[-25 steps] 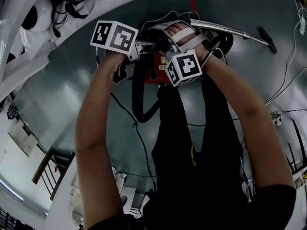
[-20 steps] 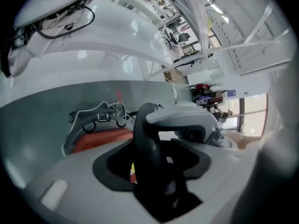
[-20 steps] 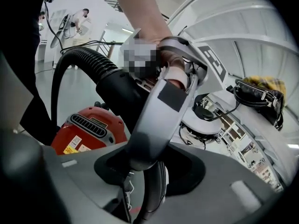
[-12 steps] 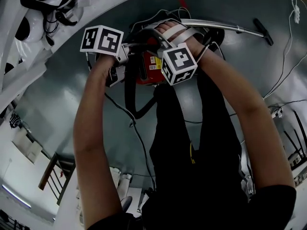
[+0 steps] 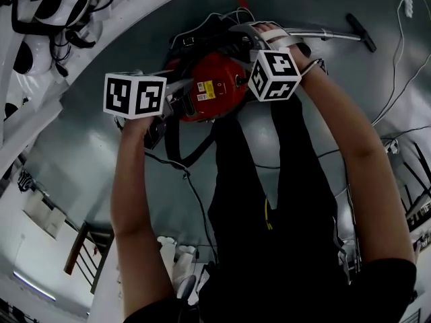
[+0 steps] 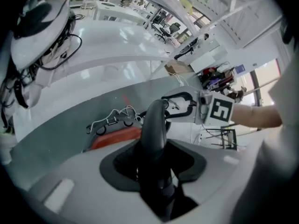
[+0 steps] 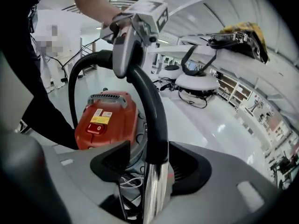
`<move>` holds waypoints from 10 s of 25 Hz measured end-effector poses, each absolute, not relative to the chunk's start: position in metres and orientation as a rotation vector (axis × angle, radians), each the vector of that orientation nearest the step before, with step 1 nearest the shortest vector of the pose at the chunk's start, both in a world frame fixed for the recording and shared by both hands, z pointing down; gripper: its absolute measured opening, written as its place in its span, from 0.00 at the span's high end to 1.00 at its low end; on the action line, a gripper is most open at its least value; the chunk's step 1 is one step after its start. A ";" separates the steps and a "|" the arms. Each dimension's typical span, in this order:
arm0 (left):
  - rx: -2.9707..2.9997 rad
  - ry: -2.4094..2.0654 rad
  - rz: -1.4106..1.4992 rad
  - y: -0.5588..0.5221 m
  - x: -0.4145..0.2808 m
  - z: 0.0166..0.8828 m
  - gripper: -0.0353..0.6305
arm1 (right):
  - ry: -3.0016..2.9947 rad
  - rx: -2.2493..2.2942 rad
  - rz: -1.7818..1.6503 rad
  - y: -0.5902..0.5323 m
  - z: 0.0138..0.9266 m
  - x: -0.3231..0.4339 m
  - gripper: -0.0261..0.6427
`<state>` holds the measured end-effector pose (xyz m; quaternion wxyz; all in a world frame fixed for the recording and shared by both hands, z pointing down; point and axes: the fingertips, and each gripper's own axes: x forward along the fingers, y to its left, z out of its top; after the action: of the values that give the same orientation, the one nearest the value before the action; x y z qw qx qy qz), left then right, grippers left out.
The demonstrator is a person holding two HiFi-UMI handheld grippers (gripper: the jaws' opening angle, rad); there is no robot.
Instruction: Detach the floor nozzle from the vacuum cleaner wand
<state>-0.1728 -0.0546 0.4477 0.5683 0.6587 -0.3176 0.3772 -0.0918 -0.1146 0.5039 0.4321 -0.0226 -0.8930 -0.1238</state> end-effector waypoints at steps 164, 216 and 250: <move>1.773 -0.253 1.907 -0.048 -0.098 0.476 0.72 | -2.234 -0.207 -0.122 -0.063 0.525 -0.048 0.71; 1.839 -0.327 2.149 -0.026 -0.128 0.540 0.70 | -1.931 -0.229 -0.117 -0.018 0.620 0.006 0.69; 2.002 -0.405 2.128 -0.028 -0.122 0.566 0.44 | -1.892 -0.168 -0.146 0.012 0.643 0.010 0.49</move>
<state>-0.1220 -0.0279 0.5665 0.0960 0.6756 -0.1366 0.7181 0.0104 0.0121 0.6435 0.5796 -0.0718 -0.8093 -0.0627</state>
